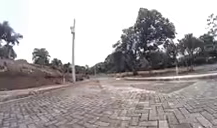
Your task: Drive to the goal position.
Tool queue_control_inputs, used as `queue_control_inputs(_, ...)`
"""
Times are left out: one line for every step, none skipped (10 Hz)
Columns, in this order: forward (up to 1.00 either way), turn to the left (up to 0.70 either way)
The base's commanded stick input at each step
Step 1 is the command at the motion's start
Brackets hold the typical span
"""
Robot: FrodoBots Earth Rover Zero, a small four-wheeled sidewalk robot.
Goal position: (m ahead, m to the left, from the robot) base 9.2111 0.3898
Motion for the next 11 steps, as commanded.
queue_control_inputs(0.7,0.0)
queue_control_inputs(0.7,0.0)
queue_control_inputs(0.7,0.0)
queue_control_inputs(0.7,0.0)
queue_control_inputs(0.7,0.0)
queue_control_inputs(0.7,0.0)
queue_control_inputs(0.7,0.0)
queue_control_inputs(0.7,0.05)
queue_control_inputs(0.7,0.27)
queue_control_inputs(0.7,0.27)
queue_control_inputs(0.7,0.0)
